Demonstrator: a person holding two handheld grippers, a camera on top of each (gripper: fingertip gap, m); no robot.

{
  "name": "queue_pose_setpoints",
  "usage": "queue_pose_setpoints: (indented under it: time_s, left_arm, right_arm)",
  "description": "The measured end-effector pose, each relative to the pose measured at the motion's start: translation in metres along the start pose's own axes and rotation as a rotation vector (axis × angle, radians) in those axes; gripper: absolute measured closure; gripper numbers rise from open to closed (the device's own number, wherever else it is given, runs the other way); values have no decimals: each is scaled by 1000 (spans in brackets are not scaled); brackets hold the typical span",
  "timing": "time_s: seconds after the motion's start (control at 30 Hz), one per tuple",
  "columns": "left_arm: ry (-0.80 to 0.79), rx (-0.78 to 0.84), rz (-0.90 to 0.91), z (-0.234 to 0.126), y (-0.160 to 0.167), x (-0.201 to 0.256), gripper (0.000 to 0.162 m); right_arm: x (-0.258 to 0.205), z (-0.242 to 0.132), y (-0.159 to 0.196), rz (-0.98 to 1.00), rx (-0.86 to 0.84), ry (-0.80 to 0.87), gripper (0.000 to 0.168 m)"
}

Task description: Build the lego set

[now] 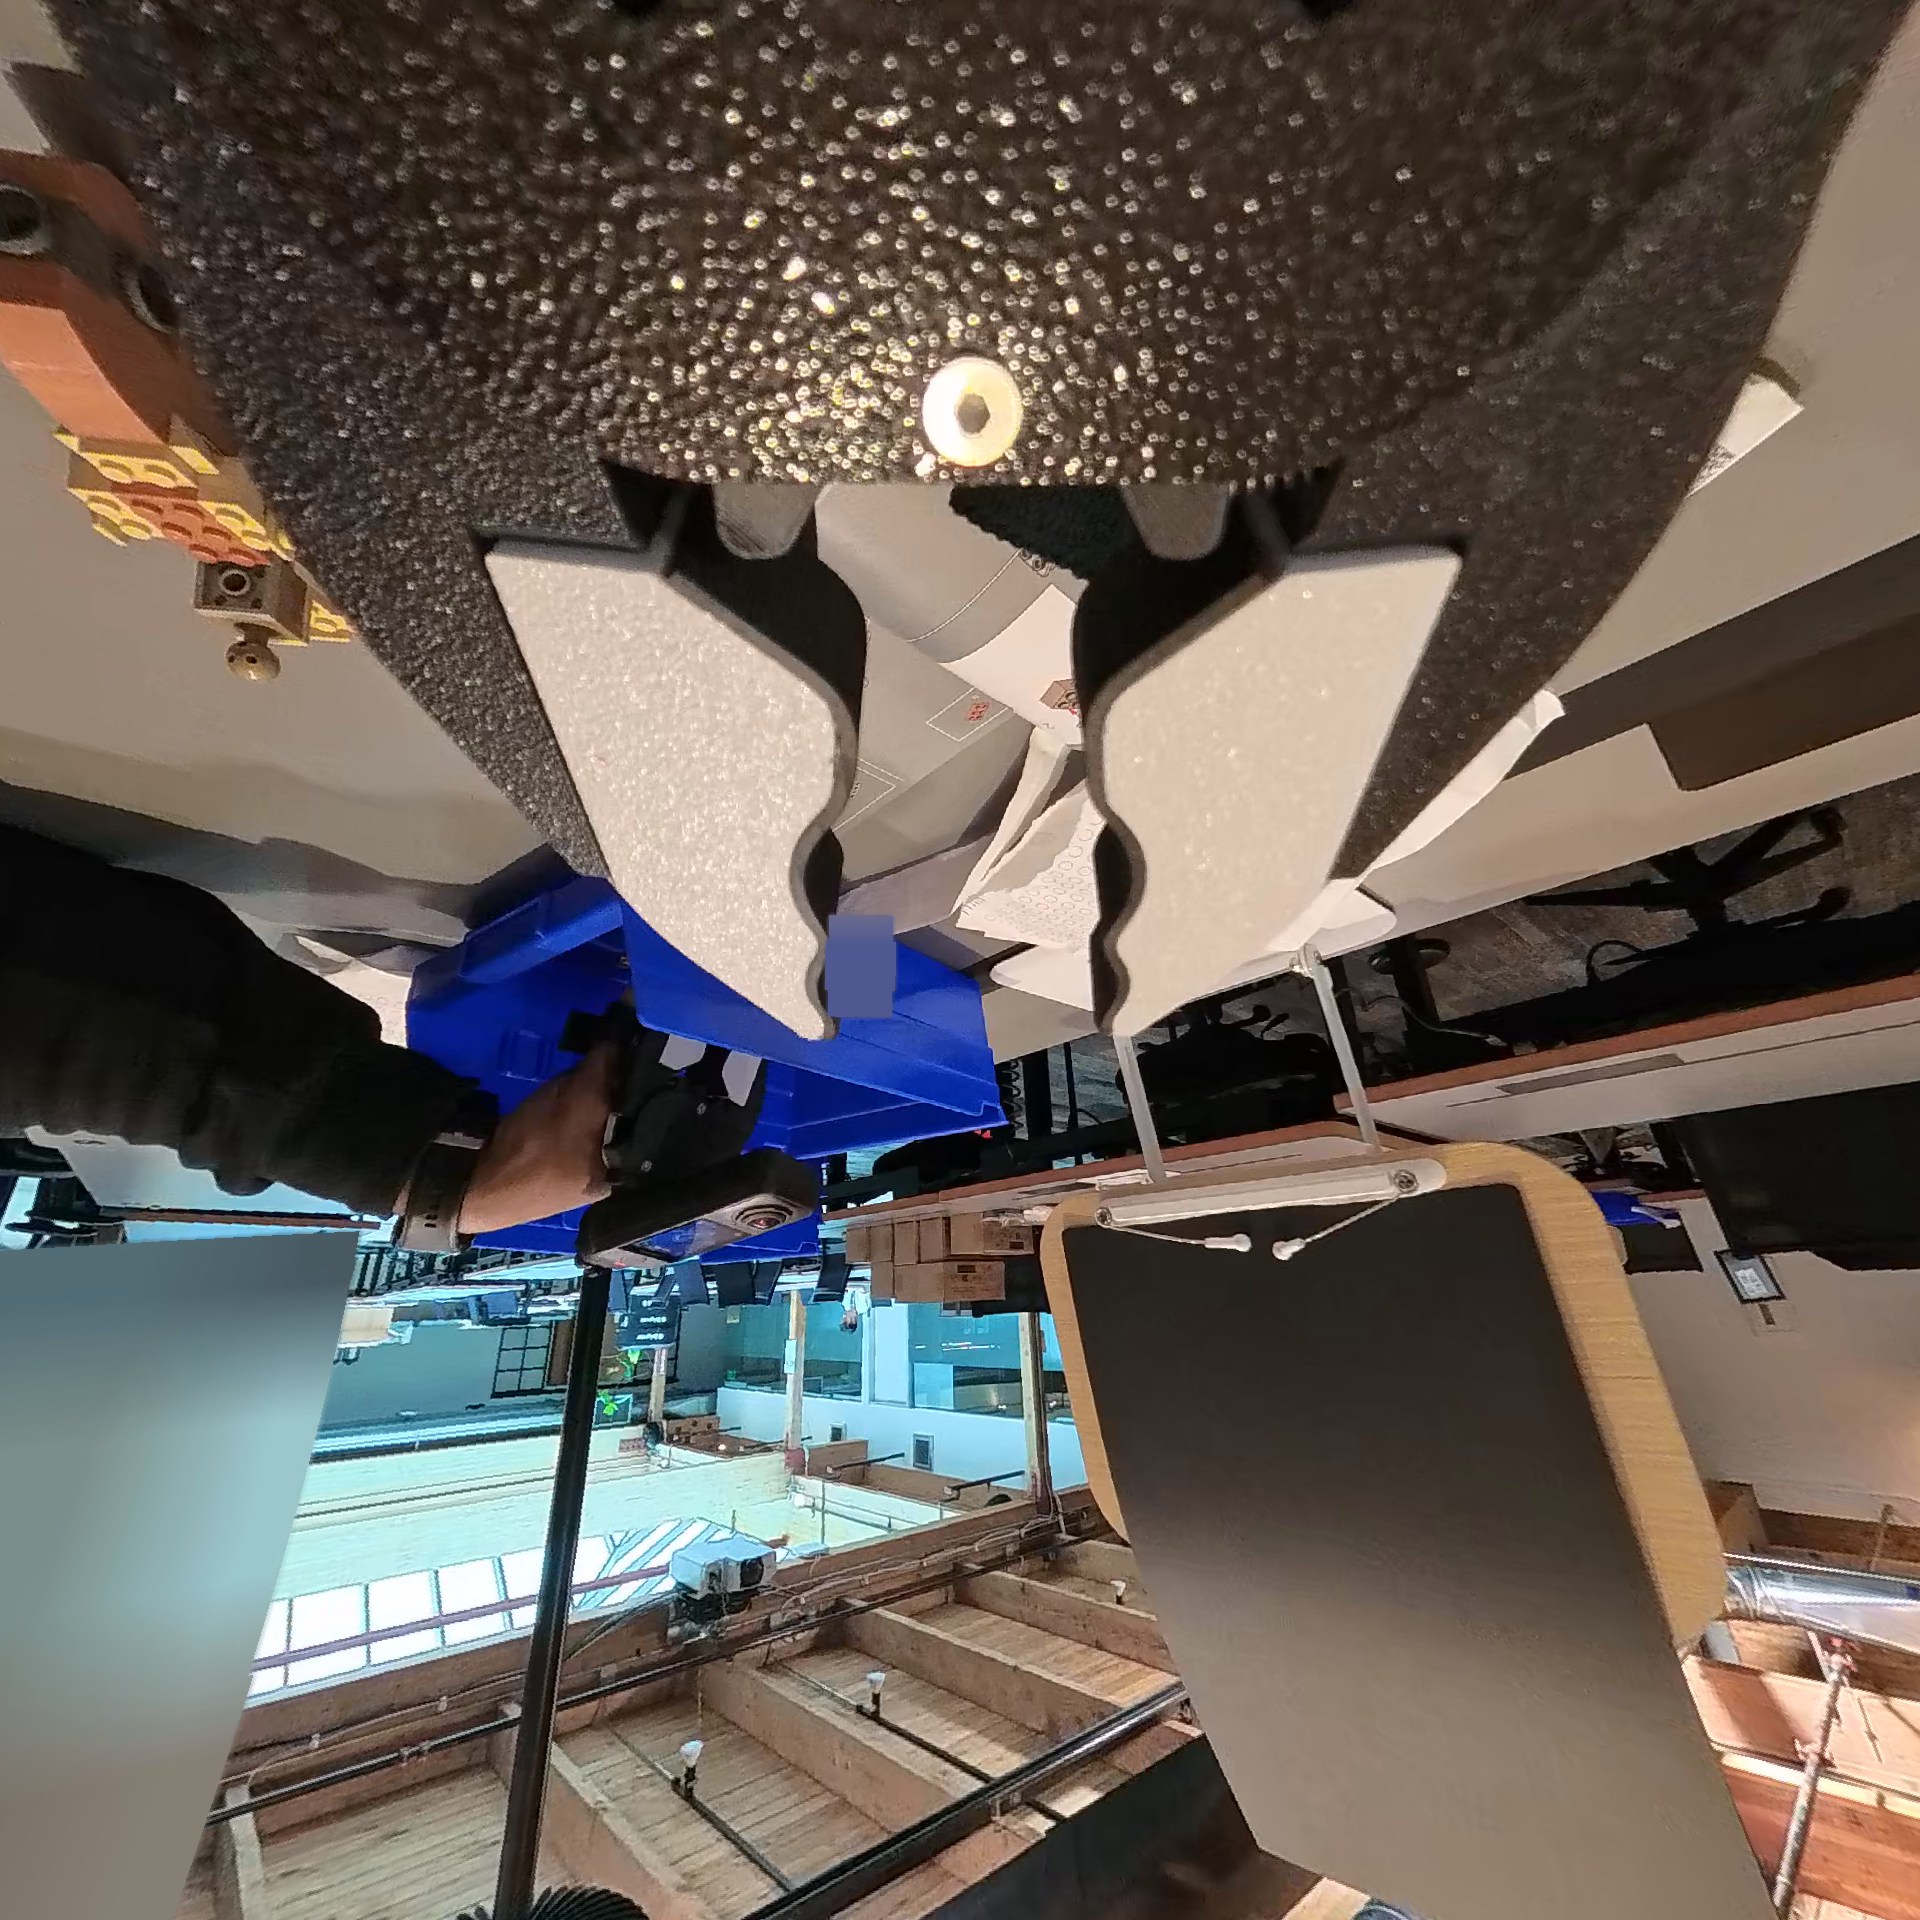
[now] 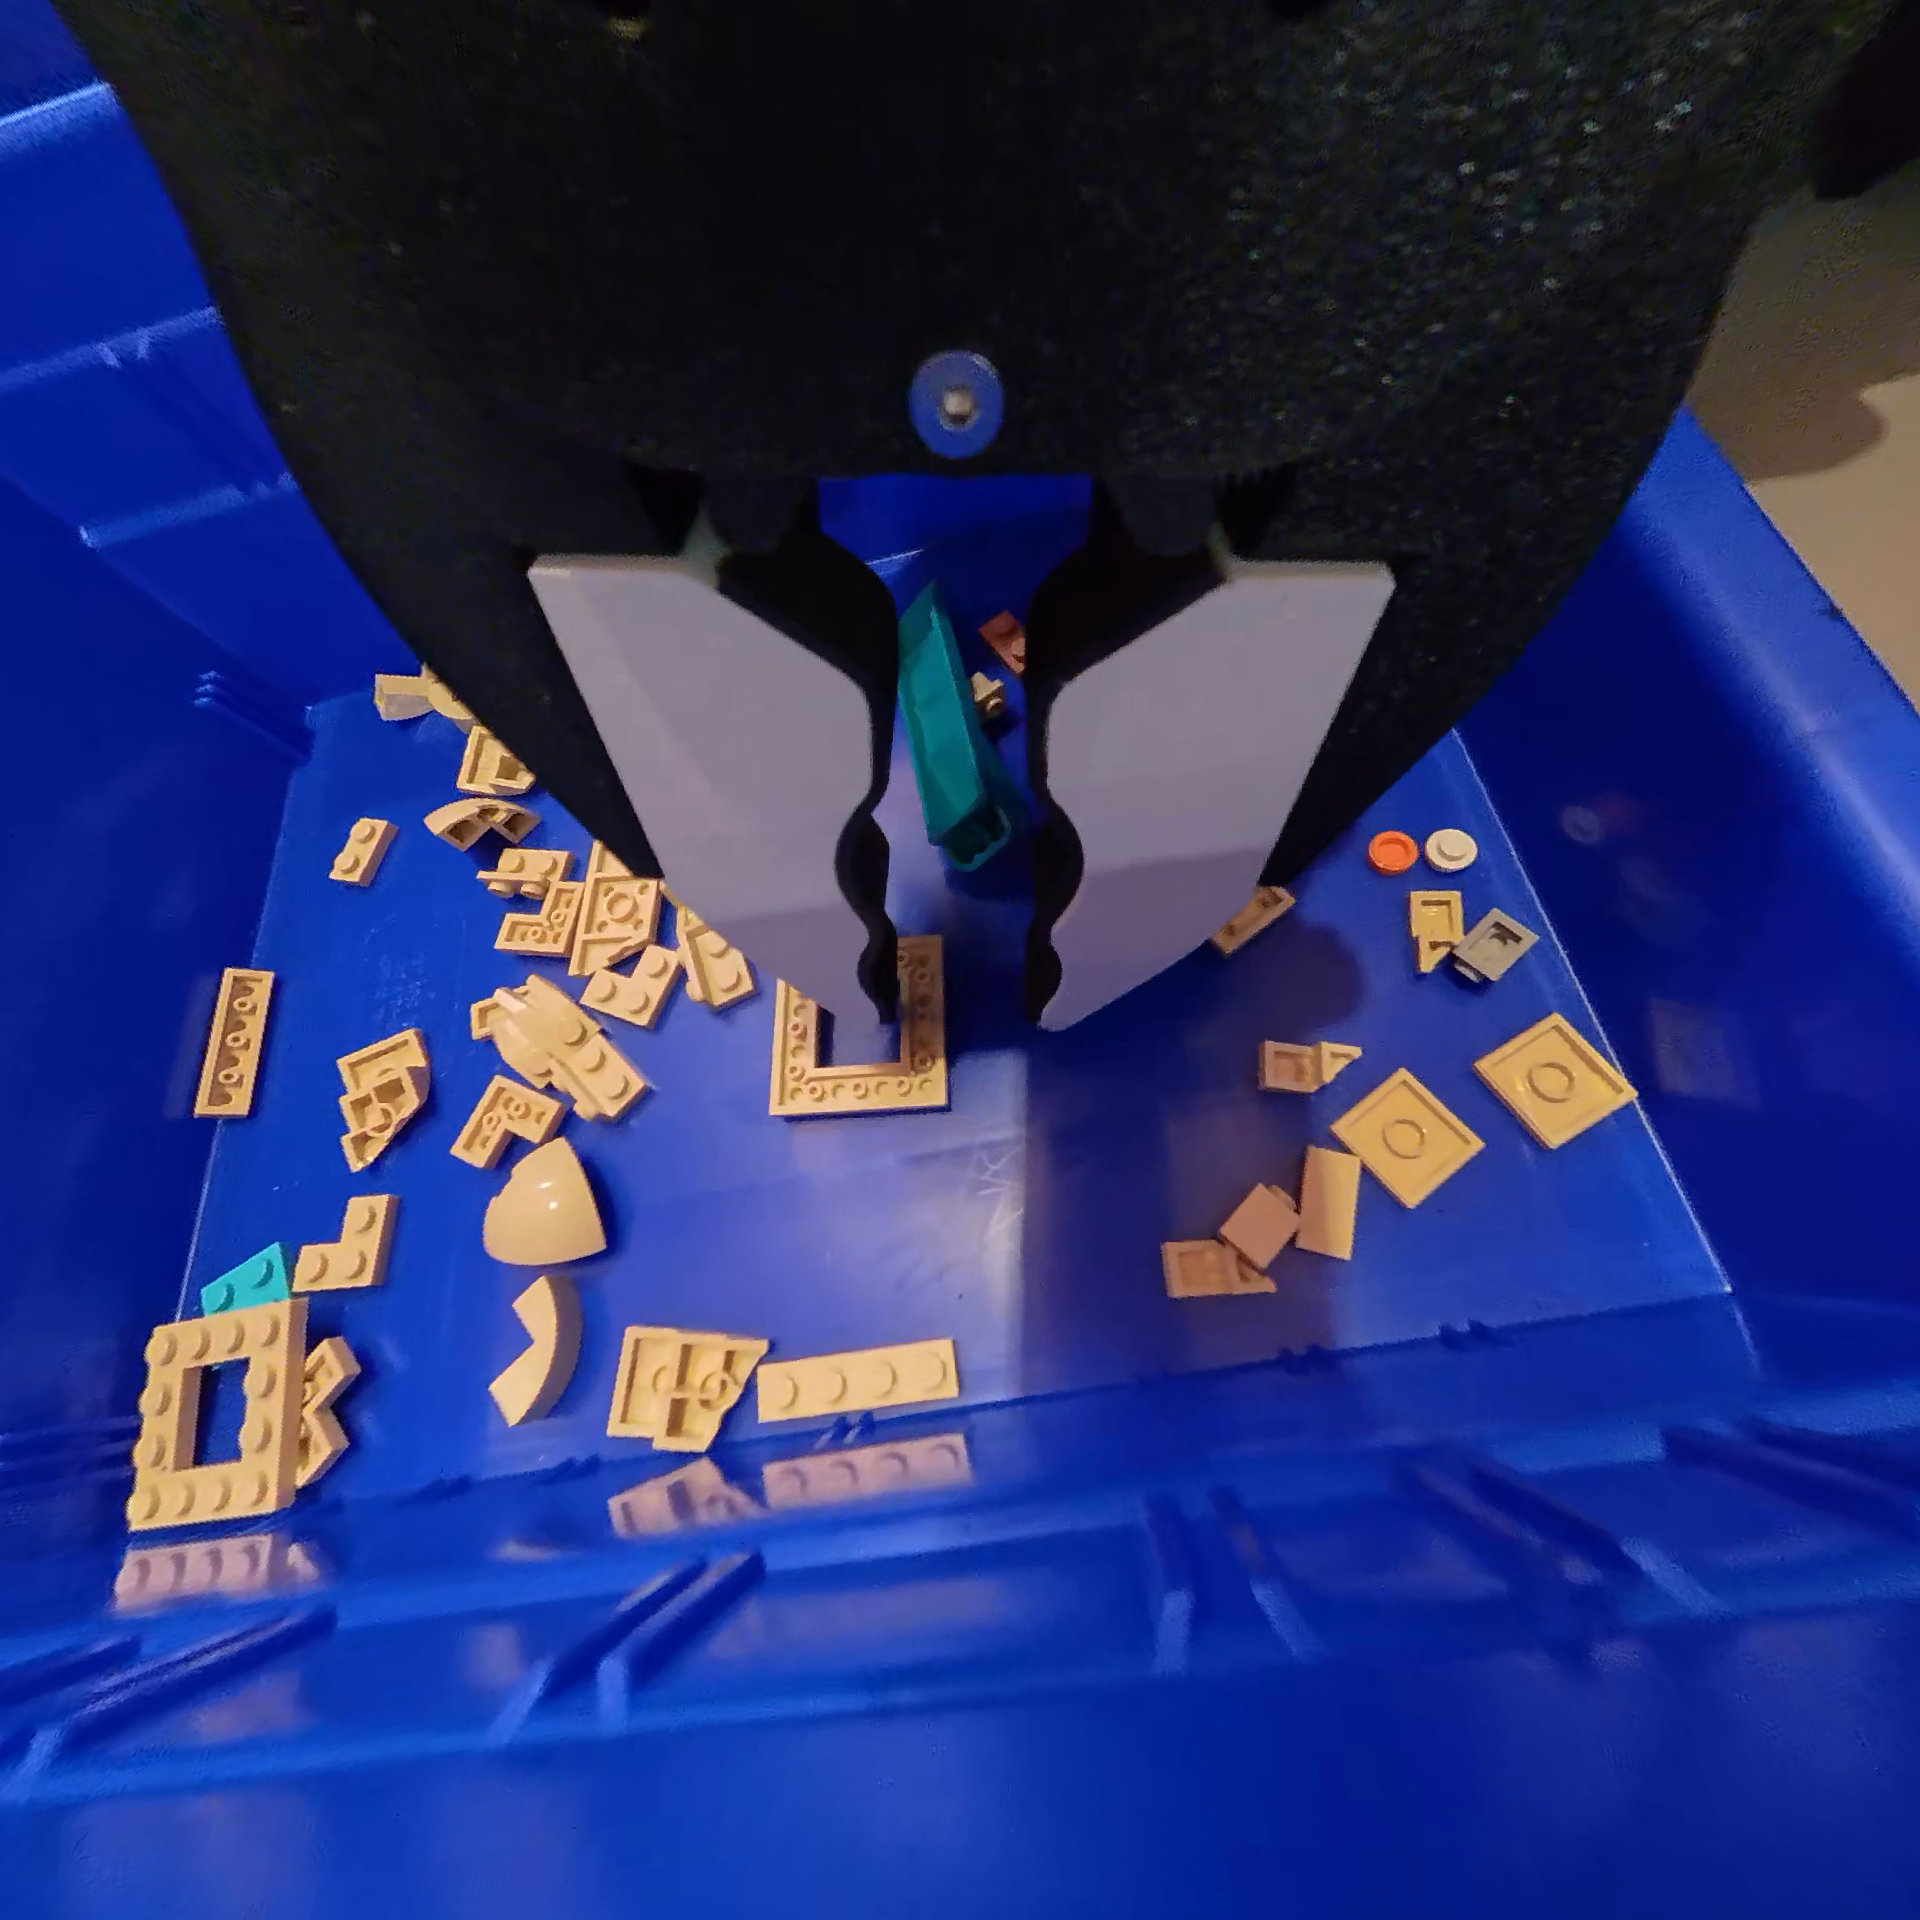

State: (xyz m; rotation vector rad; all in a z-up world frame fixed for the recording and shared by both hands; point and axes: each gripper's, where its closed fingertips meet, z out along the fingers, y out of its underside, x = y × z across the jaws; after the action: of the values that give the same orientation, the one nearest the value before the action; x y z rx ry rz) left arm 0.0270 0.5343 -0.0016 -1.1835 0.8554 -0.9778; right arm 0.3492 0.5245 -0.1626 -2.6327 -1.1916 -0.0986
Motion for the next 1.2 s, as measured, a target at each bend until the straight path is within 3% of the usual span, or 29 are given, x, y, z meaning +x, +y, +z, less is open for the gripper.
queue_pose_setpoints:
  time_s: [0.43,0.7,1.2]
  left_arm:
    - [5,-6,-4,1,2,1,117]
    - [6,-5,-4,1,0,1,117]
    - [10,-2,0,1,-2,3,117]
  right_arm:
    - [-3,1,1,21,1,-22,145]
    - [6,-20,-3,97,89,-7,144]
    - [3,3,-2,96,33,-25,145]
